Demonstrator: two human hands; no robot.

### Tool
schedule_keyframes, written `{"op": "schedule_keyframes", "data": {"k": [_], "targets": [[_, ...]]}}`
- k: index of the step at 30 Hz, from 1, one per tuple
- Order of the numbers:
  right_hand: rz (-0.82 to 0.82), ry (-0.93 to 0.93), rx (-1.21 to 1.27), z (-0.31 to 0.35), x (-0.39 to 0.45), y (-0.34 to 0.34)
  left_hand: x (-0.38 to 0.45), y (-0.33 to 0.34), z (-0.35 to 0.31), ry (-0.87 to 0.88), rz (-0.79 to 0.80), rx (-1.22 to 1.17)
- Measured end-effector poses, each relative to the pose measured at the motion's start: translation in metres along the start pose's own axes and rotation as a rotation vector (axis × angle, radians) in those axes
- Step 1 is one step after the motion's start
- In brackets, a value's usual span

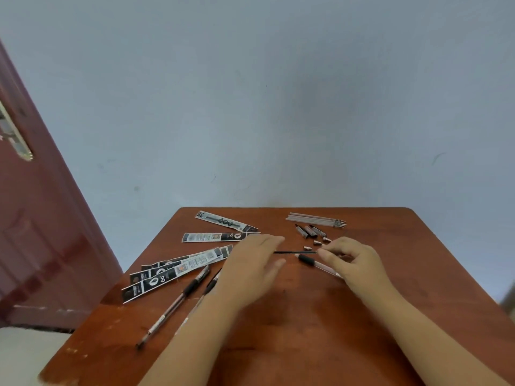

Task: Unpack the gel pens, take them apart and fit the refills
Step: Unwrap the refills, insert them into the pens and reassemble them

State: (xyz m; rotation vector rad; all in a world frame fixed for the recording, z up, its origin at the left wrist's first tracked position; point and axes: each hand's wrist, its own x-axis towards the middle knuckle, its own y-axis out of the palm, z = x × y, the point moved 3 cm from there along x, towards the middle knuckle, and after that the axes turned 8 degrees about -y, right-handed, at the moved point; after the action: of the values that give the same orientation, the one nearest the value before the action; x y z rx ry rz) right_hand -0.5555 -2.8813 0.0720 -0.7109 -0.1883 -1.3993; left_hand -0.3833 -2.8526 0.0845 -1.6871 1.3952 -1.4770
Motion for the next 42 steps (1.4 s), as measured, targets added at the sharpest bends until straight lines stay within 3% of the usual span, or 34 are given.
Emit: {"op": "schedule_keyframes", "data": {"k": [4, 11, 14, 18, 22, 28, 32, 36, 42], "targets": [[0.031, -0.031, -0.008, -0.003, 0.001, 0.002, 0.003, 0.023, -0.023, 0.070, 0.030, -0.141], [0.383, -0.119, -0.254, -0.005, 0.002, 0.013, -0.003, 0.032, 0.003, 0.154, -0.042, -0.180], [0.456, -0.199, -0.351, 0.000, 0.001, 0.017, -0.003, 0.025, -0.001, 0.155, 0.039, -0.159], [0.437, -0.239, -0.435, 0.001, 0.001, 0.011, -0.002, 0.019, 0.012, 0.019, 0.084, -0.139], [0.226, -0.191, -0.416, 0.000, 0.003, 0.000, -0.004, 0.013, 0.021, -0.107, -0.015, -0.144], [0.169, -0.152, -0.425, -0.004, 0.005, 0.009, -0.001, 0.003, 0.040, -0.406, -0.214, -0.162], [0.255, -0.168, -0.521, 0.003, 0.023, 0.034, -0.001, 0.002, 0.048, -0.513, -0.205, -0.165], [0.405, -0.123, -0.766, 0.003, 0.049, 0.075, -0.002, 0.002, 0.055, -0.560, -0.203, -0.191], [0.452, -0.042, -0.880, -0.006, 0.067, 0.120, -0.003, -0.002, 0.069, -0.623, -0.205, -0.252]]}}
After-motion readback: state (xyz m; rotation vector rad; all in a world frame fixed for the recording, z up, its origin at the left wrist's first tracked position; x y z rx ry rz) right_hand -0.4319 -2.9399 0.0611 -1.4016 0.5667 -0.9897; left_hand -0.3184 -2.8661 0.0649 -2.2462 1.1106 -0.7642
